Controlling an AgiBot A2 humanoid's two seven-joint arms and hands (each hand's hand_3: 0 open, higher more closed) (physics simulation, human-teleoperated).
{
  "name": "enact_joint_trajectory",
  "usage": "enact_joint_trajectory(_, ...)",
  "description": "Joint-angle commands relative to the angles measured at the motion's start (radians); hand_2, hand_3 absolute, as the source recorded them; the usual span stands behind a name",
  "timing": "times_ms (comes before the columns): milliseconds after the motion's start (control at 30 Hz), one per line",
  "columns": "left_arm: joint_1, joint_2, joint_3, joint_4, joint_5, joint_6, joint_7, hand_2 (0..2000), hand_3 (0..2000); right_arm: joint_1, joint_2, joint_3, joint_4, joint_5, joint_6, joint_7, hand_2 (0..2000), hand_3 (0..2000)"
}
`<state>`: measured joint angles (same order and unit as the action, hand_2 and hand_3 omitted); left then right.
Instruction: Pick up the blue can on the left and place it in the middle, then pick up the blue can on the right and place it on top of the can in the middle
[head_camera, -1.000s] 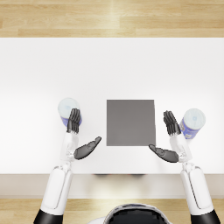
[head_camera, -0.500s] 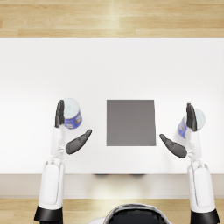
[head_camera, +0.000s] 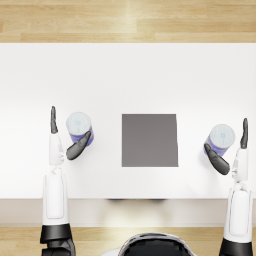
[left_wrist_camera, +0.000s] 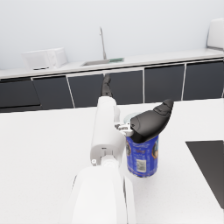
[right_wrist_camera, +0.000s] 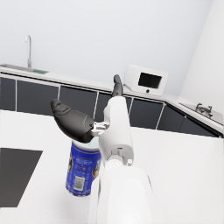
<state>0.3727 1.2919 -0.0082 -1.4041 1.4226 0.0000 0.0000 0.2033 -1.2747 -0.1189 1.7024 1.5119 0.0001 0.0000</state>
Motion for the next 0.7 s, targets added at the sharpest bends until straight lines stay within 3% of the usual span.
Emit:
enact_joint_trajectory(33,0.038,0.007,0.015,0.108,0.000,0.000,0.000,0,0,0.016,-0.001,0.002,-0.106,0.001,0.000,0.000,0,0)
enact_joint_trajectory(200,0.038,0.018,0.053,0.162,0.001,0.000,0.000,0,0,0.031,-0.009,0.014,-0.221,0.002,0.000,0.000,0,0)
enact_joint_trajectory(700,0.148,0.068,0.072,0.485,0.001,0.000,0.000,0,0,0.118,-0.038,0.052,-0.541,0.002,-0.005,0.000,0,0)
